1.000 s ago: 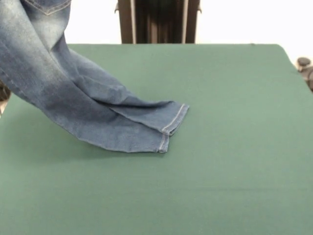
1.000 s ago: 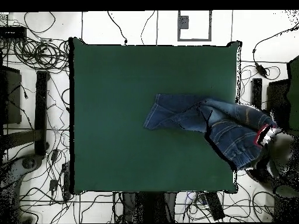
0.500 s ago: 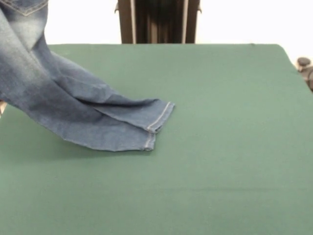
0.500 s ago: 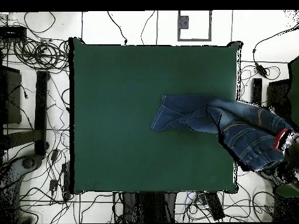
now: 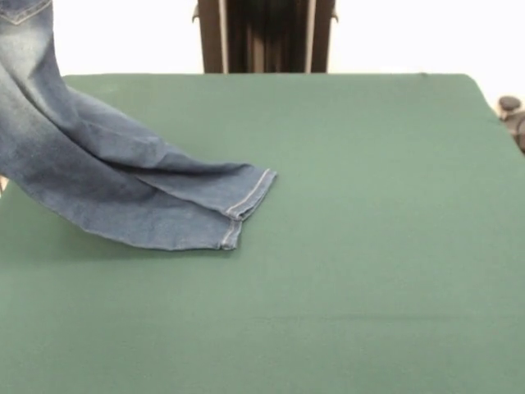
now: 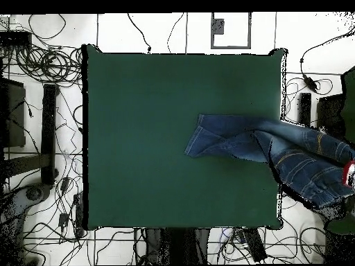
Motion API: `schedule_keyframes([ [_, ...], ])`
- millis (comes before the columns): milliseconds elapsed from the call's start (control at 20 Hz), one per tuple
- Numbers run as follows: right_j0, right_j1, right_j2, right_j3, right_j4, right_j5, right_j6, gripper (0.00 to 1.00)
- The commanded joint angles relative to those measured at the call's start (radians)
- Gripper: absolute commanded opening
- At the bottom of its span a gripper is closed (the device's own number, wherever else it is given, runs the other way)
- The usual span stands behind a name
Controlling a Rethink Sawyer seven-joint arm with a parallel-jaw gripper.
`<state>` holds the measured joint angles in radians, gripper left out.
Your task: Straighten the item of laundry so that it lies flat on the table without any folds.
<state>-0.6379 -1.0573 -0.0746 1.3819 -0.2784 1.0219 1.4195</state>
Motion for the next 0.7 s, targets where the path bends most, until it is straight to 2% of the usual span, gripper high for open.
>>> schedule_keyframes([
  [50,-0.015,0.000,0.166,-0.001,-0.036,0.066,-0.356,0.00],
  [700,-0.026,-0.072,0.178,-0.129,-0.160,0.155,-0.484,0.00],
])
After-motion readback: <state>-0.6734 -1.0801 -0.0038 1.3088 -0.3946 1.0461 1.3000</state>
